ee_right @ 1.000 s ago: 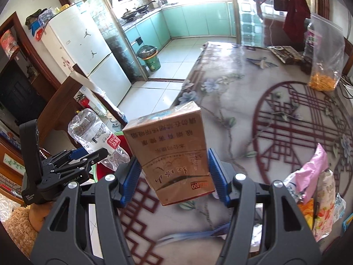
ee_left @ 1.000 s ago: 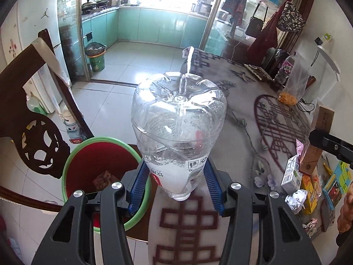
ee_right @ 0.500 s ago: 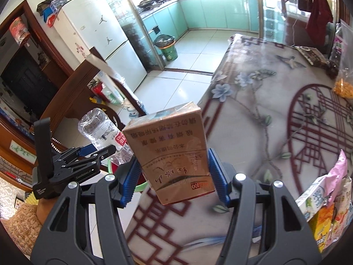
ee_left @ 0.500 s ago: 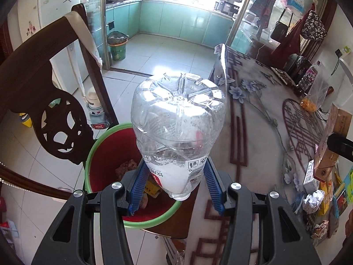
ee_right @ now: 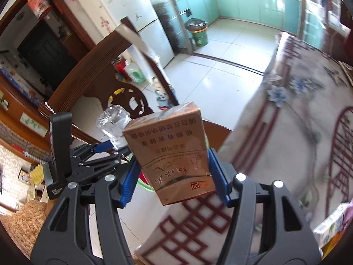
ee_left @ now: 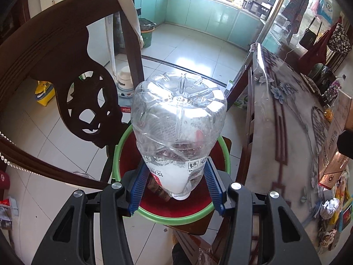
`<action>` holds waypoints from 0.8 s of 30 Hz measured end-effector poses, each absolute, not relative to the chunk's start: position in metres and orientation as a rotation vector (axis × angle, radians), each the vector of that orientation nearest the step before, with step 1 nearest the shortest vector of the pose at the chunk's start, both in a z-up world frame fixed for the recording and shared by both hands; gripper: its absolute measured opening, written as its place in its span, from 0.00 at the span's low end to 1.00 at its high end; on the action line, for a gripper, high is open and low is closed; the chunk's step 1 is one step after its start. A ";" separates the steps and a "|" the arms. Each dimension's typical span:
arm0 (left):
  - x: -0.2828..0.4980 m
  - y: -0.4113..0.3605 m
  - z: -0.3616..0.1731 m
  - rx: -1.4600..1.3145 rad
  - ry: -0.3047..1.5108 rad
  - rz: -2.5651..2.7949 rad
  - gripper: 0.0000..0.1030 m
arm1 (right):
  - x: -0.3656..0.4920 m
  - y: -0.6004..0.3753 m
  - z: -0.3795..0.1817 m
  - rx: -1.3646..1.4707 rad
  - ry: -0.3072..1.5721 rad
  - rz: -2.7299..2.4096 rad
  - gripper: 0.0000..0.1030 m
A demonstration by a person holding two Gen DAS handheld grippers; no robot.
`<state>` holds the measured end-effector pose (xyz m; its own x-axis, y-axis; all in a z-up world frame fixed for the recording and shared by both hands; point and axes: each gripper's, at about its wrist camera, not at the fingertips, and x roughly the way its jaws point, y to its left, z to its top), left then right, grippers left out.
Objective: Collect trash
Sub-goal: 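Carry the plastic bottle and brown box over the red bucket, then open both grippers to drop the bottle and box into the bucket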
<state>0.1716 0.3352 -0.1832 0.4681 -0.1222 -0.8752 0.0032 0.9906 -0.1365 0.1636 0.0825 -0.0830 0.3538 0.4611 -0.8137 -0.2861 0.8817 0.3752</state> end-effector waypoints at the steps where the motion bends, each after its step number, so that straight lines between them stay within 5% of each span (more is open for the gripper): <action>1: 0.172 0.338 -0.185 -0.122 1.085 -0.072 0.47 | 0.168 0.088 -0.085 0.175 1.117 0.495 0.56; 20: 0.198 0.365 -0.188 -0.127 1.080 -0.009 0.48 | 0.198 0.131 -0.096 0.143 1.131 0.572 0.58; 24: 0.200 0.367 -0.189 -0.143 1.082 -0.017 0.57 | 0.204 0.135 -0.102 0.174 1.157 0.583 0.63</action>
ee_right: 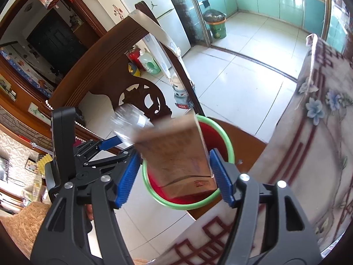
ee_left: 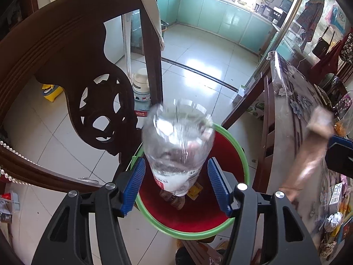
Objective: Collect trash
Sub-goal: 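Open both grippers to drop the bottle and box into the bucket, then grasp the Pocky box with the right gripper while the left reaches the milk carton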
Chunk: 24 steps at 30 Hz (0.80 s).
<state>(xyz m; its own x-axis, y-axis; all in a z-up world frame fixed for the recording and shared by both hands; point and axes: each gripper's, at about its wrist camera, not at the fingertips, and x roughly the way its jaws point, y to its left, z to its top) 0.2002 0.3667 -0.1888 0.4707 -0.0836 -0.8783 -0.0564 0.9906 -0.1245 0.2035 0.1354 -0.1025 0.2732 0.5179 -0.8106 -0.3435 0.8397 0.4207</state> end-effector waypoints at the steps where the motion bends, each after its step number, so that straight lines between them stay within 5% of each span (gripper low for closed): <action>1: 0.200 0.367 -0.188 -0.140 1.079 -0.016 0.58 | 0.202 0.136 -0.102 0.175 1.156 0.581 0.65; 7: 0.200 0.363 -0.189 -0.127 1.083 -0.006 0.59 | 0.195 0.128 -0.093 0.174 1.119 0.572 0.73; 24: 0.185 0.311 -0.161 -0.082 1.039 -0.087 0.59 | 0.156 0.063 -0.055 0.240 1.020 0.496 0.73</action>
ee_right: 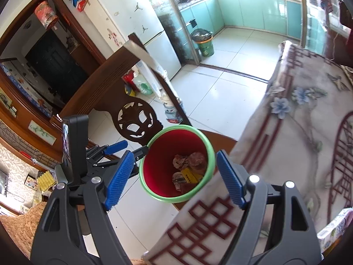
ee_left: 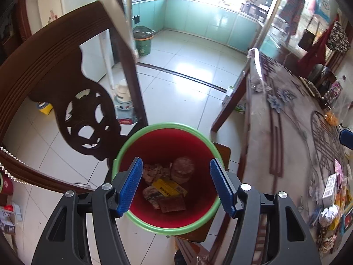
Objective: Collect trash
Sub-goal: 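Grasp the Pocky box with the right gripper while the left reaches the milk carton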
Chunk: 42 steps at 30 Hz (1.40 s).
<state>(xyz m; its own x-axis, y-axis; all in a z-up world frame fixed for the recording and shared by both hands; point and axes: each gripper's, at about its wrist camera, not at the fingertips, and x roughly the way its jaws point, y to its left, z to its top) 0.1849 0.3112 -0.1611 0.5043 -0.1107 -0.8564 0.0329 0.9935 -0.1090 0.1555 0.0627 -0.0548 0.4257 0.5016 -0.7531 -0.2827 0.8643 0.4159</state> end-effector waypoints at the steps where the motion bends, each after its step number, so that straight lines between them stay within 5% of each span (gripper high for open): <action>1: 0.184 0.303 -0.159 -0.072 1.039 -0.102 0.59 | 0.152 0.056 -0.053 0.241 1.013 0.487 0.73; 13: 0.169 0.193 -0.145 0.007 1.036 -0.282 0.59 | 0.093 -0.051 -0.046 0.251 0.979 0.315 0.79; 29: 0.117 0.000 -0.139 0.138 1.078 -0.571 0.61 | -0.007 -0.332 -0.136 0.342 1.173 -0.264 0.79; 31: 0.109 -0.030 -0.139 0.185 1.084 -0.624 0.67 | -0.013 -0.347 -0.154 0.364 1.209 -0.280 0.80; 38: 0.085 -0.114 -0.160 0.321 1.137 -0.749 0.68 | -0.017 -0.354 -0.195 0.389 1.289 -0.200 0.80; 42: 0.083 -0.139 -0.177 0.363 1.188 -0.755 0.68 | -0.018 -0.360 -0.202 0.433 1.296 -0.167 0.68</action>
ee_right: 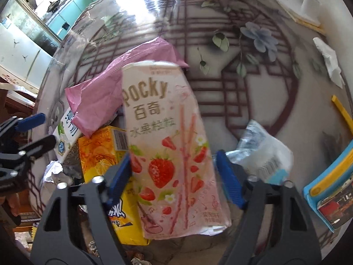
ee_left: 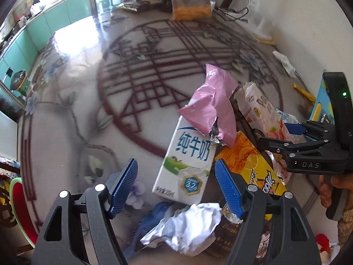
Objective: Collect trash
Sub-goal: 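Grasp the Pocky box with the right gripper while the left reaches the milk carton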
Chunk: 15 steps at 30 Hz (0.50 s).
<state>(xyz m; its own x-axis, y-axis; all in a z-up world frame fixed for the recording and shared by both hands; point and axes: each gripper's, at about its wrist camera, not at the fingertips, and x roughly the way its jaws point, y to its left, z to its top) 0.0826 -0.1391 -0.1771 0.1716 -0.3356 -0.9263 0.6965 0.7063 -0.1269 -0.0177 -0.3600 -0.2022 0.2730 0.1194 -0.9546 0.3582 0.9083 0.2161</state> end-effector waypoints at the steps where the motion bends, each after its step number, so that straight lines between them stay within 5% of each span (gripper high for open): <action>1: 0.083 -0.143 -0.180 0.369 1.197 -0.754 0.68 | -0.018 -0.360 -0.201 0.441 1.289 -0.162 0.68; 15: 0.108 -0.163 -0.205 0.312 1.252 -0.690 0.81 | -0.010 -0.395 -0.169 0.528 1.154 -0.191 0.68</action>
<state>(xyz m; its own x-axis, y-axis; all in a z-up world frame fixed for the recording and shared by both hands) 0.1080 -0.1632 -0.2050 0.1482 -0.3063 -0.9403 0.6315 0.7610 -0.1484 -0.0105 -0.3948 -0.1686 0.4051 0.1227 -0.9060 0.4078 0.8627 0.2992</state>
